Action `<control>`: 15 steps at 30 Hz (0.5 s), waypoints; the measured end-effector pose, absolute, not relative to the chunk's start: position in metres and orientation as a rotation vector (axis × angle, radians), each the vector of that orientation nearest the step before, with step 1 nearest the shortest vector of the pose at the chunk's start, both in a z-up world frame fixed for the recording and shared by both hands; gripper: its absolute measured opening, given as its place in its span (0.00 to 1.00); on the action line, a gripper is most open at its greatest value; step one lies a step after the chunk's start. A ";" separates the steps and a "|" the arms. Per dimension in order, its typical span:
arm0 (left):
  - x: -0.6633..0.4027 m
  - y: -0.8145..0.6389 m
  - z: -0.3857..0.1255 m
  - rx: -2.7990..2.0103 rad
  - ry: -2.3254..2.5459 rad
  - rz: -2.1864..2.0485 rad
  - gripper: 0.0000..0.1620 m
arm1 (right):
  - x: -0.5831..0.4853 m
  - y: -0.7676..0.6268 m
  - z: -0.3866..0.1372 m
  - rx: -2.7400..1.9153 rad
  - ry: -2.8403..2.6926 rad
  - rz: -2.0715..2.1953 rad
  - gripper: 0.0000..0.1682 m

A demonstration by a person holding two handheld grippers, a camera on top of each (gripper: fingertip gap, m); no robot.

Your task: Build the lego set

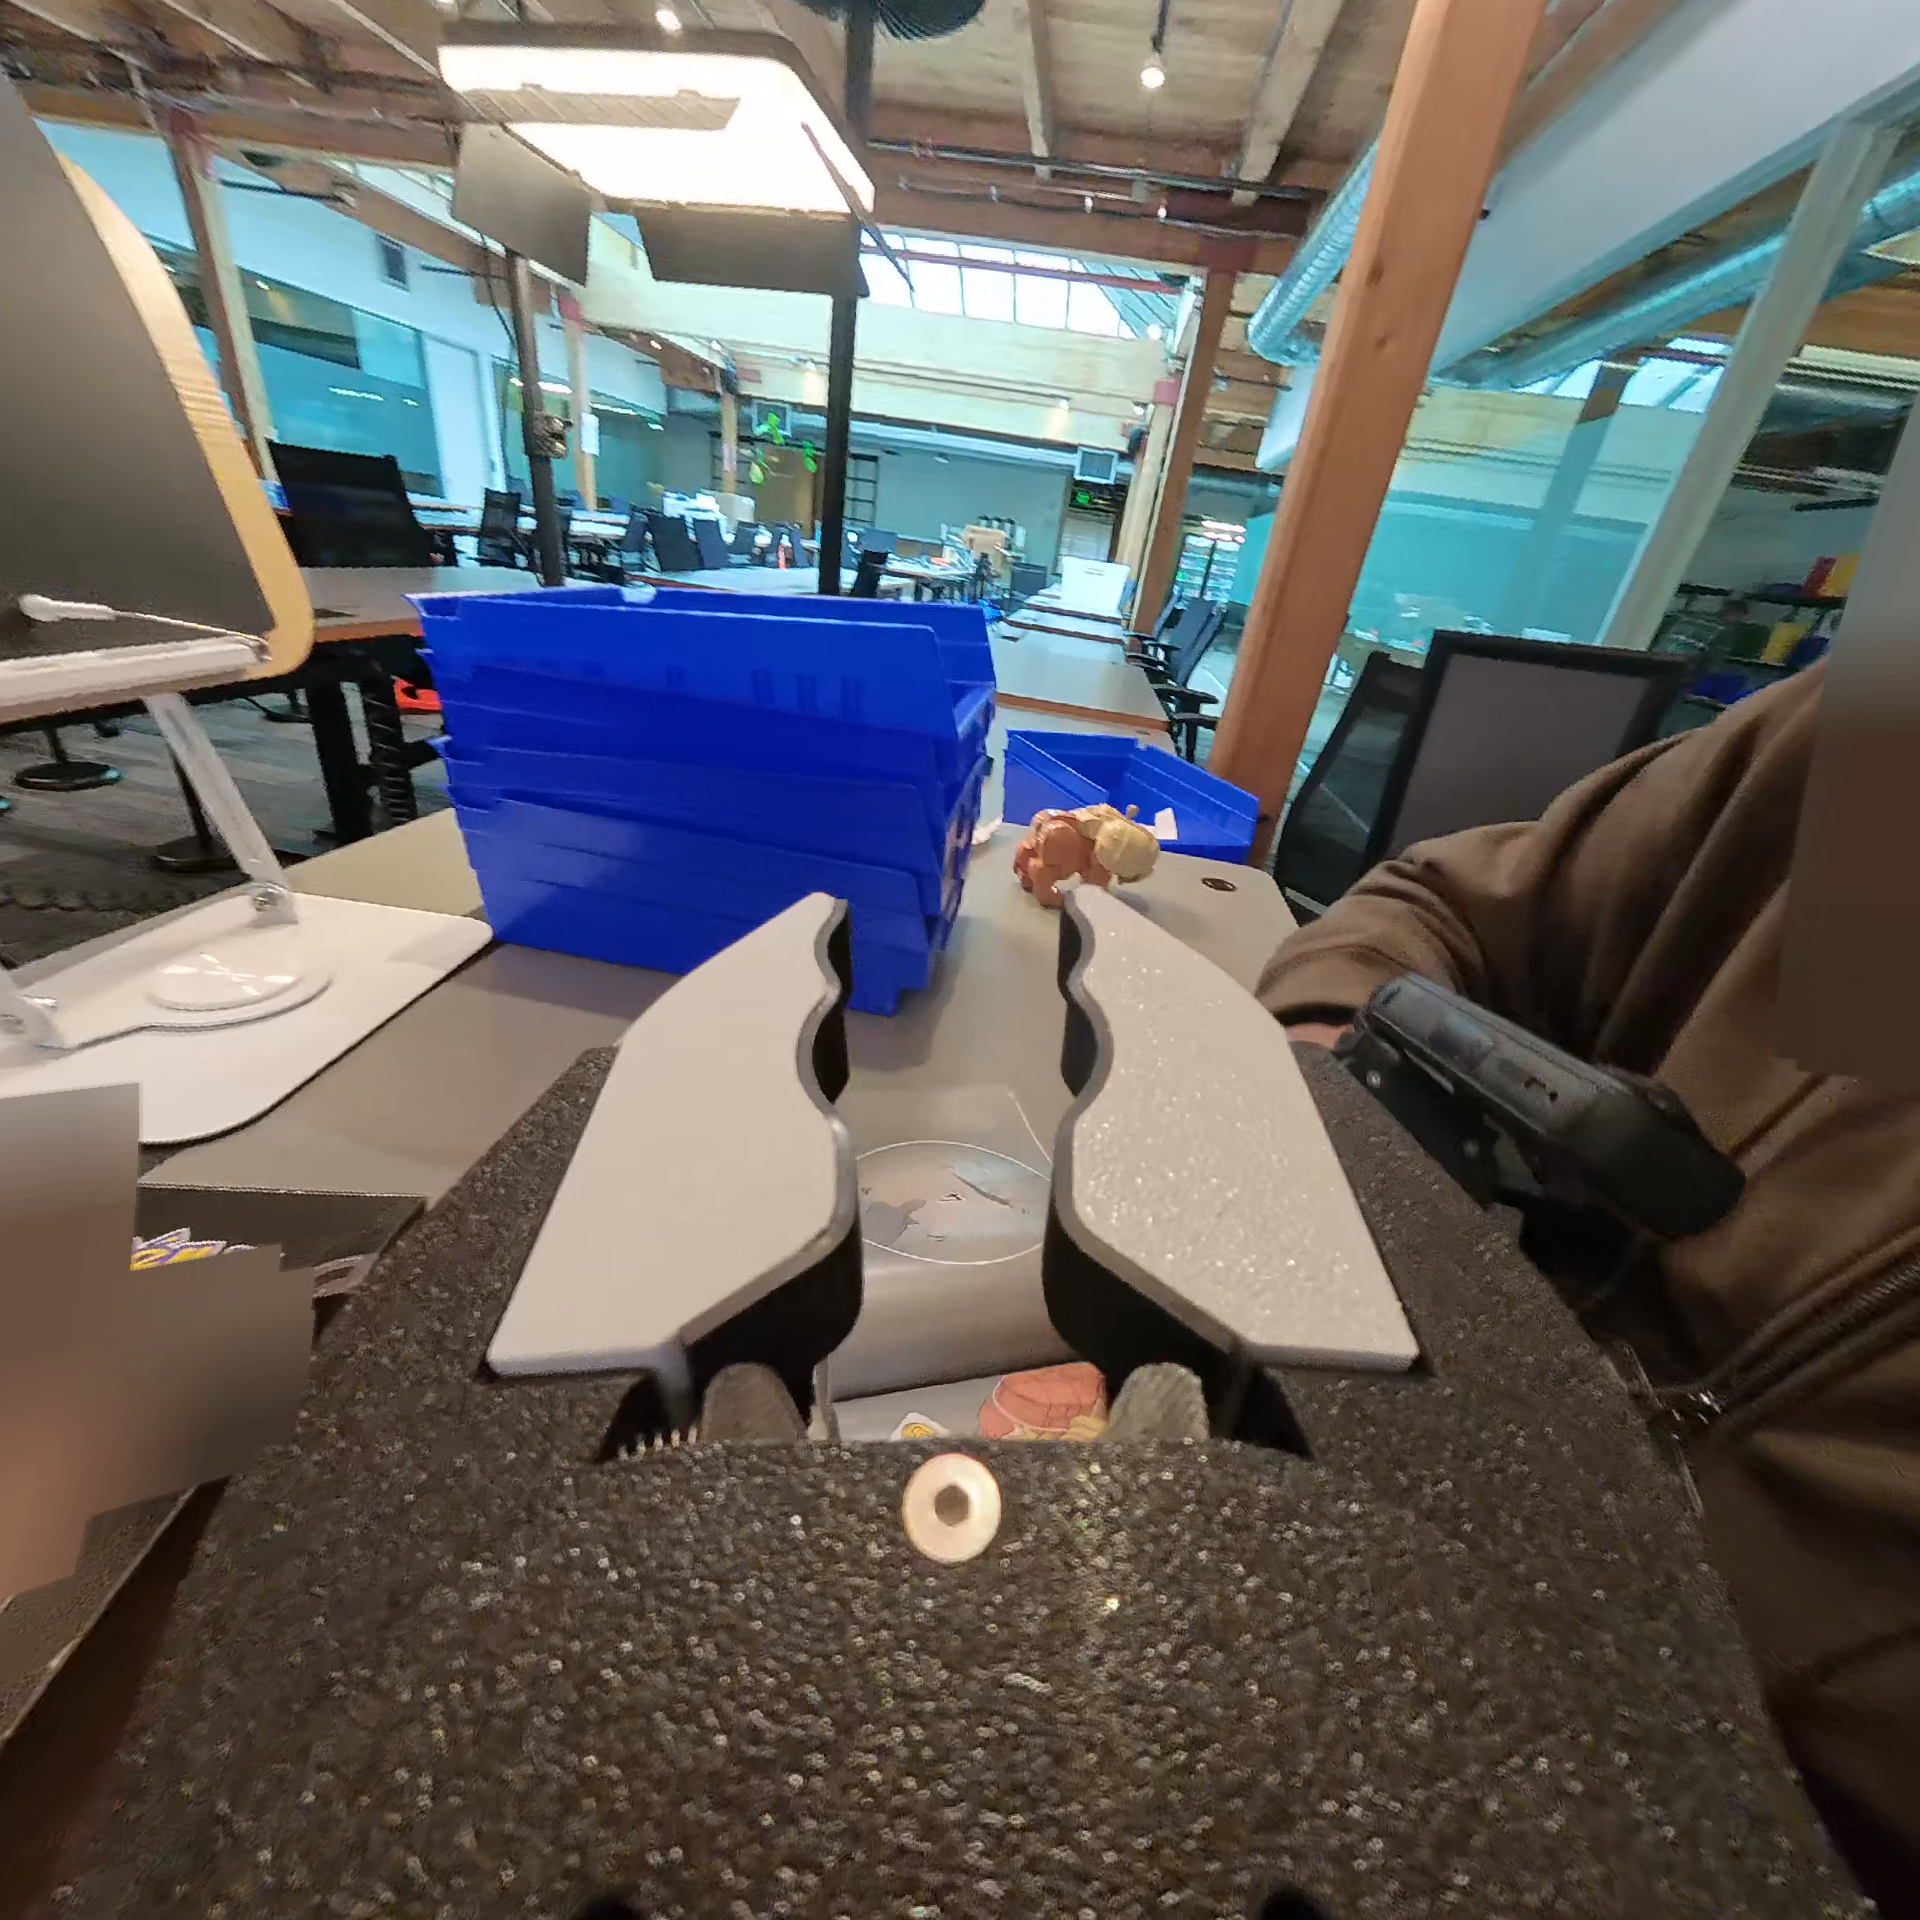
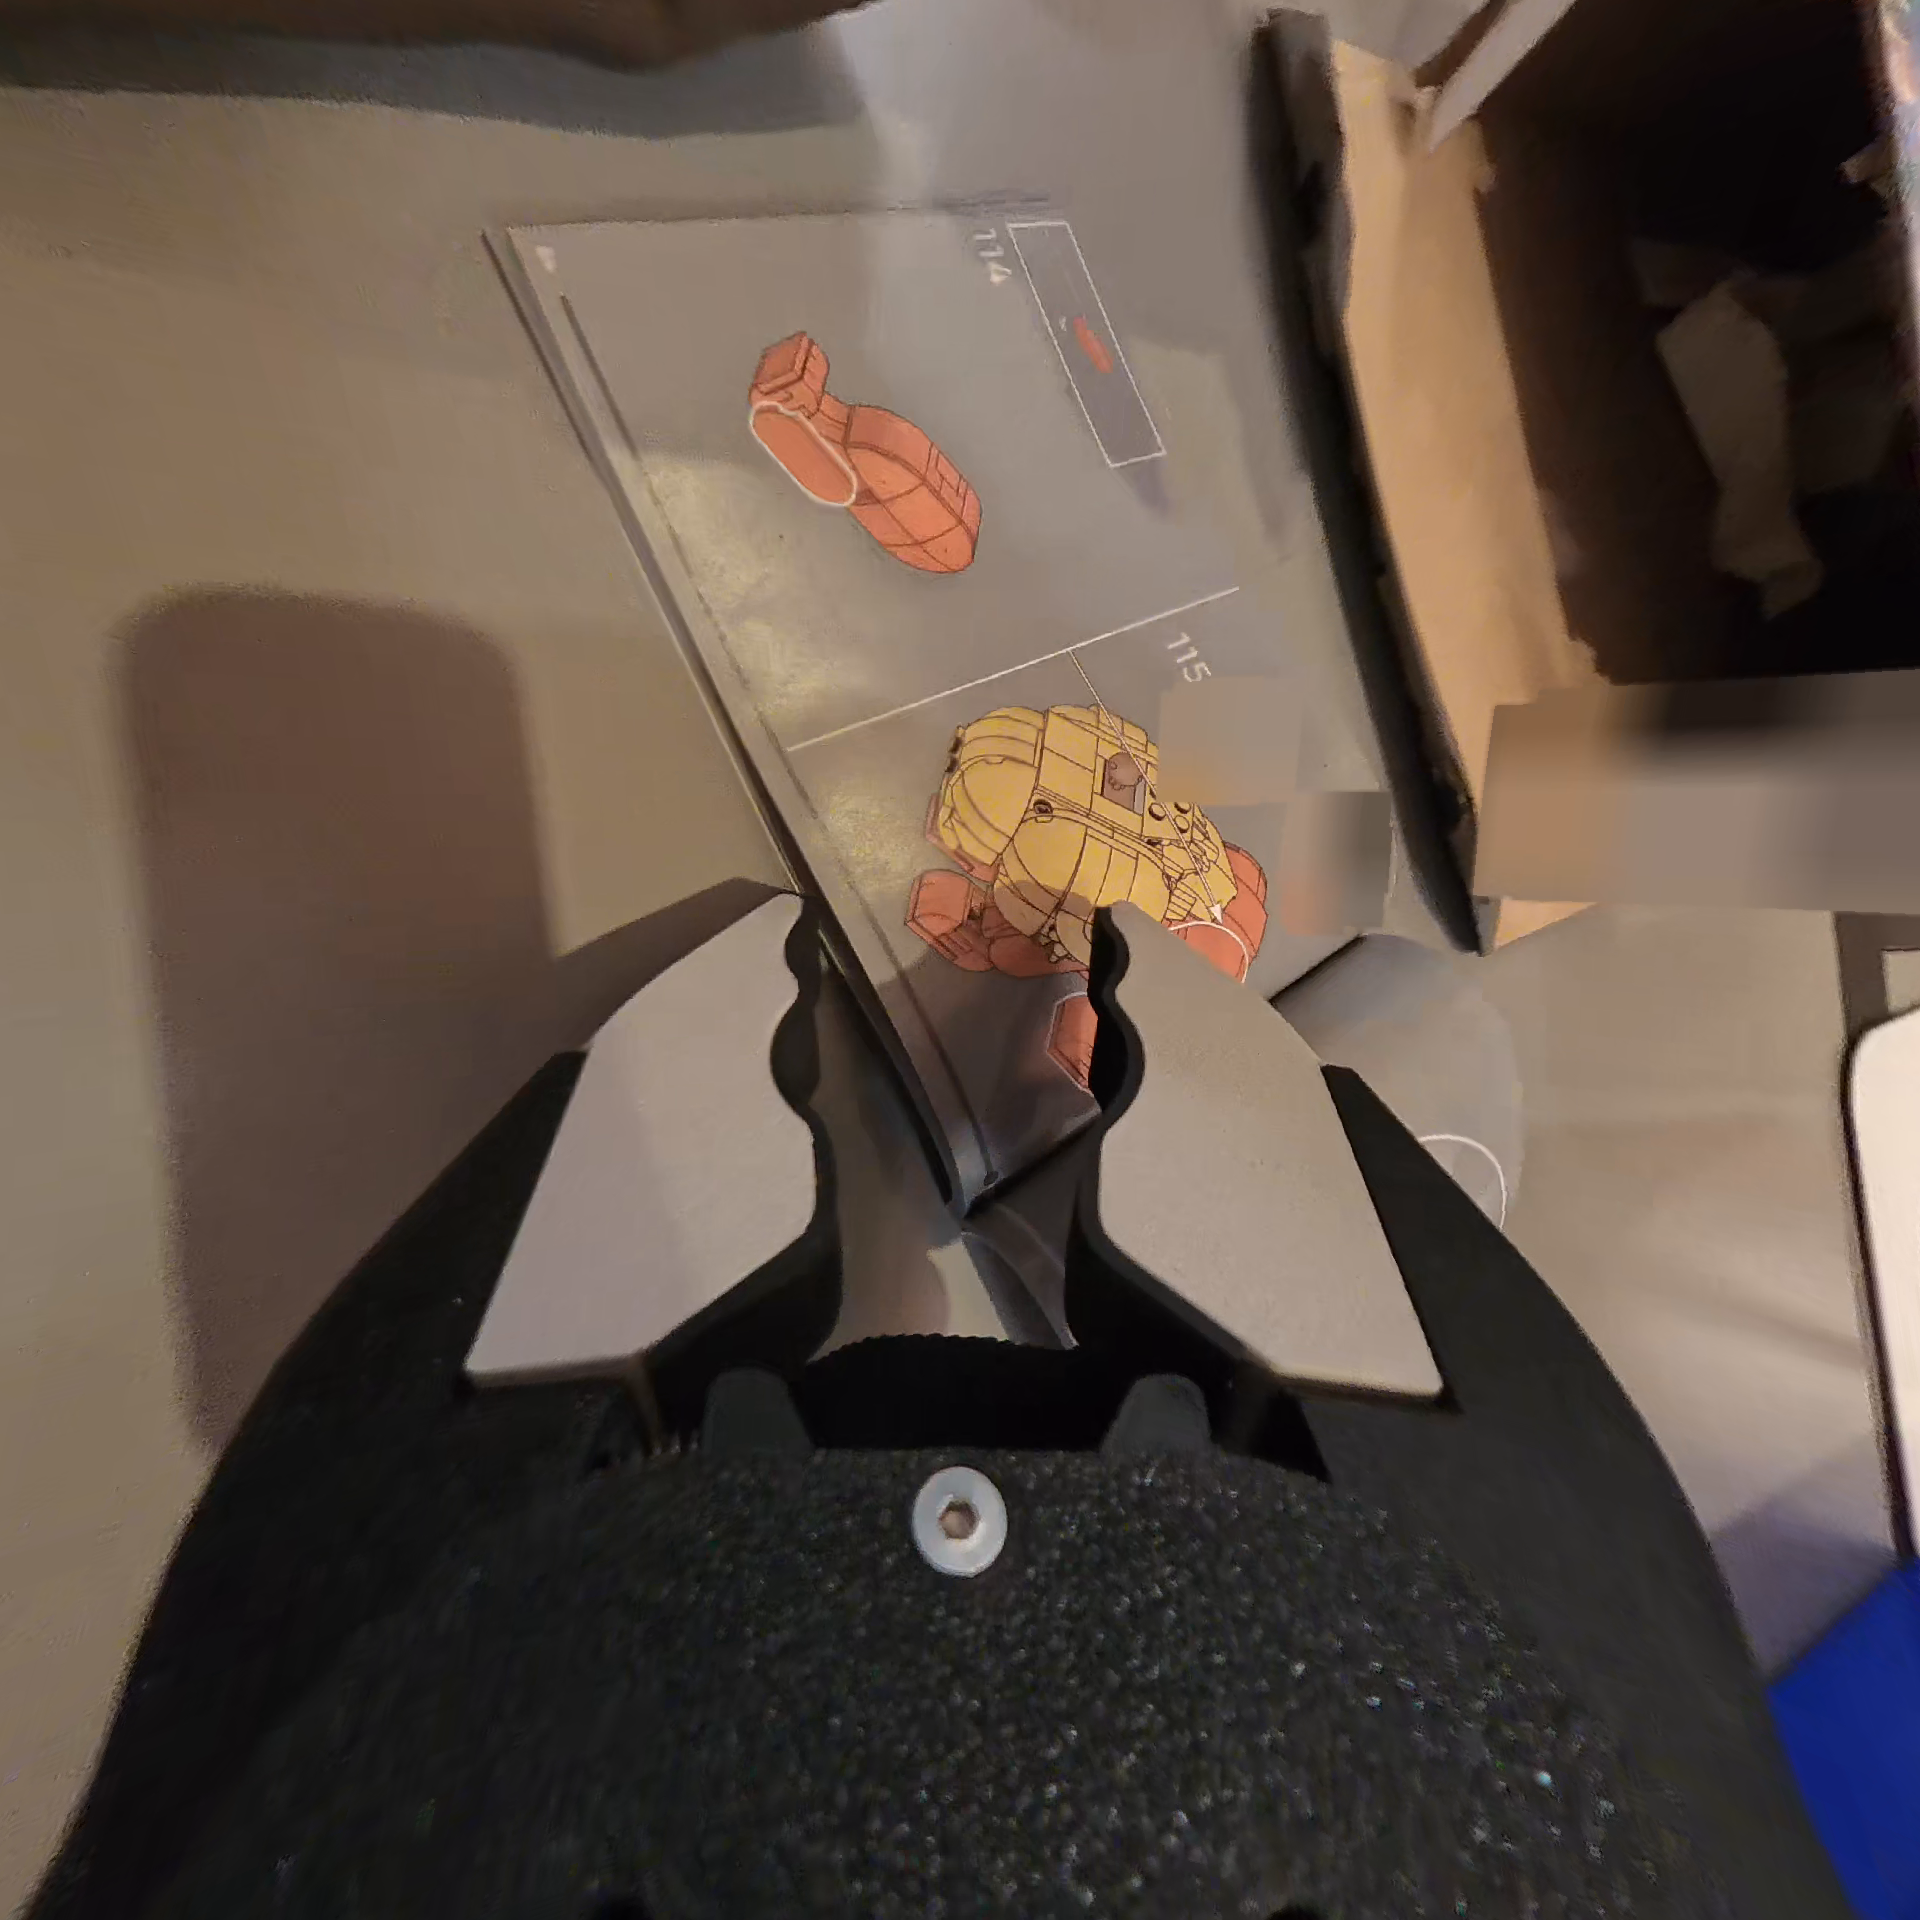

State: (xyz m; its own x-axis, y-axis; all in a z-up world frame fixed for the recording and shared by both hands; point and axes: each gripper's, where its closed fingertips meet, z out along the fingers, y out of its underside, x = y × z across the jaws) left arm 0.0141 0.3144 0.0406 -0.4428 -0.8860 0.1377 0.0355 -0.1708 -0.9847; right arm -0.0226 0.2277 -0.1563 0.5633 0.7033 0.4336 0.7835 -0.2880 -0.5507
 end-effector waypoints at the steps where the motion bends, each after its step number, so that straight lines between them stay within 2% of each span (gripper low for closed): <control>1: 0.013 0.317 0.043 -1.020 1.380 -1.693 0.23 | -0.023 0.234 -0.156 -2.043 -1.172 -0.162 0.30; 6: 0.015 0.331 0.045 -1.039 1.298 -1.654 0.23 | -0.023 0.252 -0.147 -1.931 -1.153 -0.263 0.30; 15: 0.038 0.345 0.021 -1.119 1.268 -1.495 0.26 | 0.013 0.233 -0.107 -1.726 -0.901 -0.060 0.30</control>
